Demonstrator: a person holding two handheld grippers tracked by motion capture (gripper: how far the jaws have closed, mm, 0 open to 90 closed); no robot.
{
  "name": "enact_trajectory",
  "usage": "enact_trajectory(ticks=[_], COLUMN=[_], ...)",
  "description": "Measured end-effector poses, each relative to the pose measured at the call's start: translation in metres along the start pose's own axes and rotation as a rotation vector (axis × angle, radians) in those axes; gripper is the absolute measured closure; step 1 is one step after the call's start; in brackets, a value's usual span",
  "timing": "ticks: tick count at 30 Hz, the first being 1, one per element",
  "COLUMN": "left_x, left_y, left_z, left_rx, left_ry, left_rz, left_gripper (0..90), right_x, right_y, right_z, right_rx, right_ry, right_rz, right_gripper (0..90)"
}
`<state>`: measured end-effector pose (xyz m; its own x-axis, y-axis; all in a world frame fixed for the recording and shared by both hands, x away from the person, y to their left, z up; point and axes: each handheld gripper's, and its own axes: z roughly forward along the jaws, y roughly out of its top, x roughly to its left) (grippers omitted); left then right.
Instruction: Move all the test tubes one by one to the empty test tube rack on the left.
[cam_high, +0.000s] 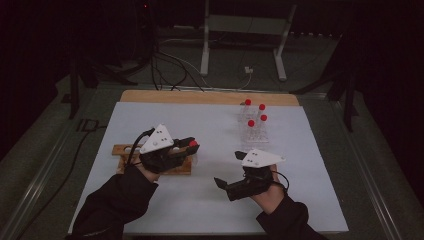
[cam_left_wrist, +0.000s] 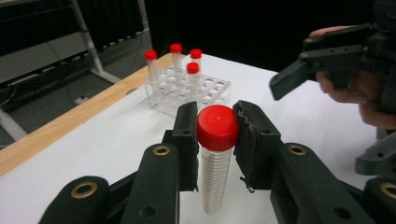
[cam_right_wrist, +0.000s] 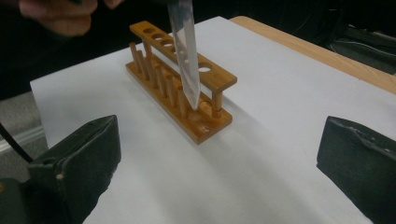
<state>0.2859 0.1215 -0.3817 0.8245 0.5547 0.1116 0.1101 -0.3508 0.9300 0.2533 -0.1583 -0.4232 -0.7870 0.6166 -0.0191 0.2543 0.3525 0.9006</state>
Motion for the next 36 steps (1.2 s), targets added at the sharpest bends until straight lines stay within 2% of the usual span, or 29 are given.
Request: enact_trajectory(ticks=[4,10,16,21,25,30,36], left_x=[0.009,0.027,0.041,0.05,0.055,0.057,0.058], left_y=[0.002,0.001,-0.004,-0.014,-0.023,-0.036,-0.048], left_z=[-0.006,-0.011,-0.012,-0.007,-0.003,0.004,0.01], left_rx=[-0.003,-0.009,-0.003,0.005,0.019,0.028,0.052], left_ry=[0.035,0.097,0.143,0.17,0.182,0.176,0.173], left_rz=[-0.005,-0.031,-0.056,-0.081,-0.098,-0.124,-0.136], left_gripper=[71.8,71.8,71.8,71.9,71.8,71.9,71.8], right_x=[0.0,-0.001,-0.001,-0.002,-0.001,-0.002,-0.002], right_y=[0.001,0.0,0.0,0.0,0.0,-0.001,-0.002], right_z=[-0.001,0.0,0.0,0.0,-0.001,-0.001,0.0], right_rx=[-0.003,-0.013,-0.001,-0.002,-0.005,-0.014,-0.013], right_ry=[-0.001,0.021,0.005,-0.007,-0.003,-0.007,-0.002], right_rz=[-0.015,0.002,-0.011,-0.01,-0.014,-0.013,-0.01], right_gripper=[0.0,0.0,0.0,0.0,0.0,0.0,0.0])
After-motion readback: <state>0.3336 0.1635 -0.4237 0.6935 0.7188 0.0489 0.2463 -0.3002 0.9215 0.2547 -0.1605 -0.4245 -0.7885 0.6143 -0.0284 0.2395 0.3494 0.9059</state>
